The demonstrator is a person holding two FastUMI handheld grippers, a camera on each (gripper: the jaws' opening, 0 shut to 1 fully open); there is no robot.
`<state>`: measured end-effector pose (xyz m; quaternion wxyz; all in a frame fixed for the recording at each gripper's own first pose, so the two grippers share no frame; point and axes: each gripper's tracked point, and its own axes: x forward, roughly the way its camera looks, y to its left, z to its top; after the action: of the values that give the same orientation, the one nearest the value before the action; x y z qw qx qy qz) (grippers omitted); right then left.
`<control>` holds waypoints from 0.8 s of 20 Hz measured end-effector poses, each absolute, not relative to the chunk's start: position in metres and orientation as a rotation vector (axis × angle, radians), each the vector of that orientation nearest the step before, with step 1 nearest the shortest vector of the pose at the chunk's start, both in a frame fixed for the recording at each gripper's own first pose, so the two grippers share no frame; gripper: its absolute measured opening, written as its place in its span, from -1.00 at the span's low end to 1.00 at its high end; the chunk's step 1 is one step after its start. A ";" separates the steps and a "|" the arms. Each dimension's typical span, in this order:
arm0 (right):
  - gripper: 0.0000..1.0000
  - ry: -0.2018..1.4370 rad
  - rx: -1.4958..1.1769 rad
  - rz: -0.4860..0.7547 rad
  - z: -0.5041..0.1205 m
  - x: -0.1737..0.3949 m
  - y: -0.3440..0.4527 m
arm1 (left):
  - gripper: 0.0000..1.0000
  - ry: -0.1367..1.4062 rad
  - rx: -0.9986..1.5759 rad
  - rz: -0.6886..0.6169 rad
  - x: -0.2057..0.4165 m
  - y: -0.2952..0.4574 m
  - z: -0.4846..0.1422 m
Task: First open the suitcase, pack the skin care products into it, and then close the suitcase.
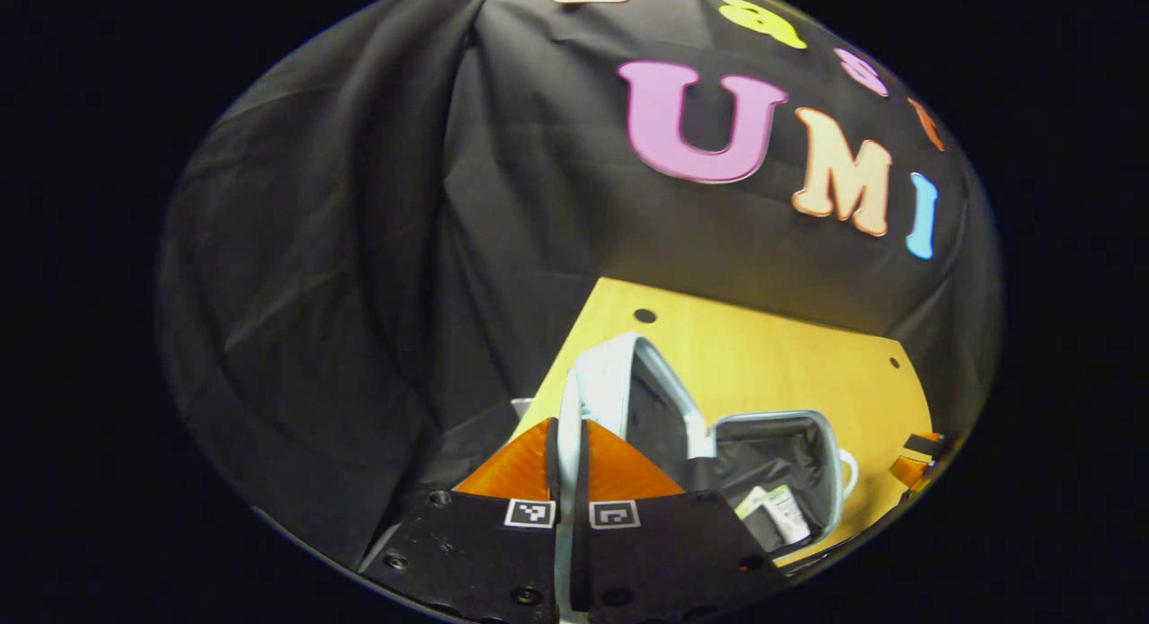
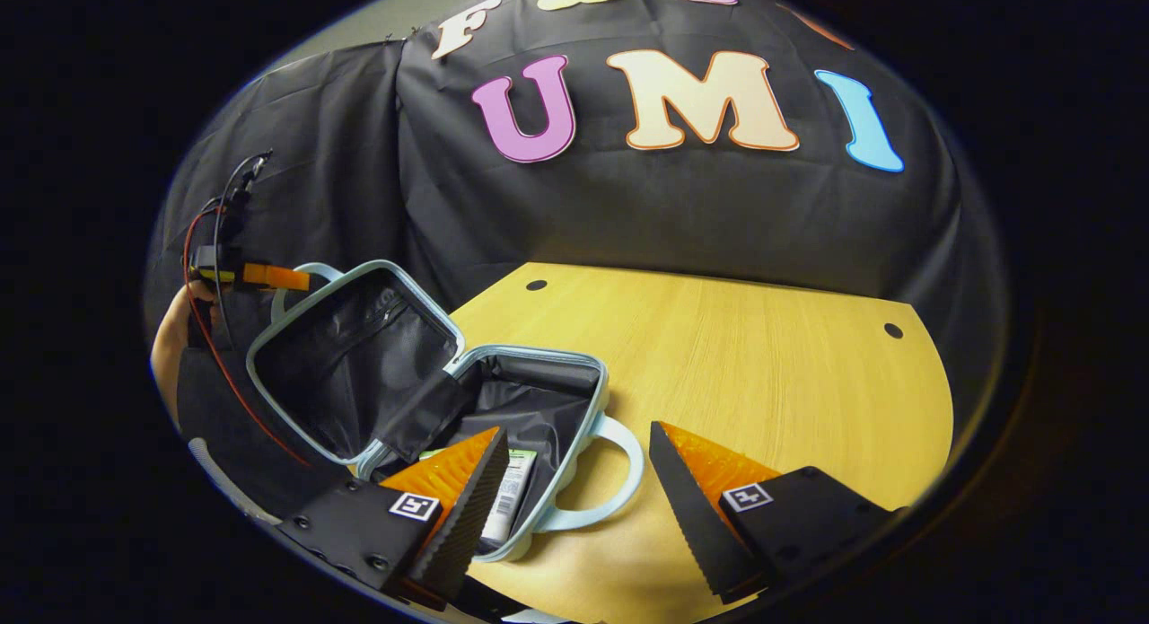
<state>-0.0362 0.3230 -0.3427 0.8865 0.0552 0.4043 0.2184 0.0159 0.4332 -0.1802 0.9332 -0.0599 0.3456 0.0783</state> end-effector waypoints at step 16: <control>0.97 0.791 0.119 0.395 -0.325 -0.034 0.198 | -1.00 0.645 -0.266 -0.240 0.042 0.177 -0.159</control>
<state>-0.0341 0.1977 -0.3246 0.9021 0.0577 0.3827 0.1912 0.0423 0.1769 -0.1589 0.9328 -0.1301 0.3150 -0.1173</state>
